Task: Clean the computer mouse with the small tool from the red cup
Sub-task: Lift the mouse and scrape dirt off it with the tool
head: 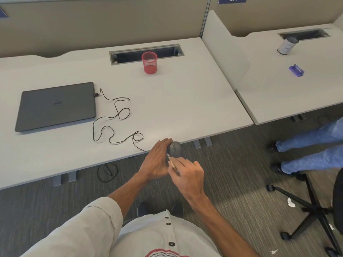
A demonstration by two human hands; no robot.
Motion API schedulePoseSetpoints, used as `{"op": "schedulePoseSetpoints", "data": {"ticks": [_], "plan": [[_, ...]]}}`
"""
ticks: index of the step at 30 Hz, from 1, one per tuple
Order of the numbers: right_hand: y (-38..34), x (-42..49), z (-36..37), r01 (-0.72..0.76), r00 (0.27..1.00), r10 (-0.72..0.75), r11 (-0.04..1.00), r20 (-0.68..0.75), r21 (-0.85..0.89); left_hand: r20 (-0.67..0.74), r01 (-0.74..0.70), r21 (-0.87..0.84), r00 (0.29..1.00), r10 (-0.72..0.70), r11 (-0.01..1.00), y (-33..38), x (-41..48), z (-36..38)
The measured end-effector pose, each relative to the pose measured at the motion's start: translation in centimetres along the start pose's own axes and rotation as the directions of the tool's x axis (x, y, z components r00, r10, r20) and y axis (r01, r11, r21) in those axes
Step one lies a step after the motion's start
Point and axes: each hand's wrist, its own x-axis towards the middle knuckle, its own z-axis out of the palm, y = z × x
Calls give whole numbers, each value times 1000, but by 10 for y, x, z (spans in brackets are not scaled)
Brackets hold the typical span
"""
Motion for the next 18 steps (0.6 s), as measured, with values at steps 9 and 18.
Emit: {"op": "schedulePoseSetpoints", "data": {"ticks": [9, 18], "plan": [[5, 12, -6, -524, 797, 603, 669, 25, 527, -21, 62, -96, 998, -64, 993, -2, -3, 1], [6, 19, -1, -171, 984, 175, 979, -28, 108, -35, 59, -143, 997, -64, 988, -2, -4, -2]]}}
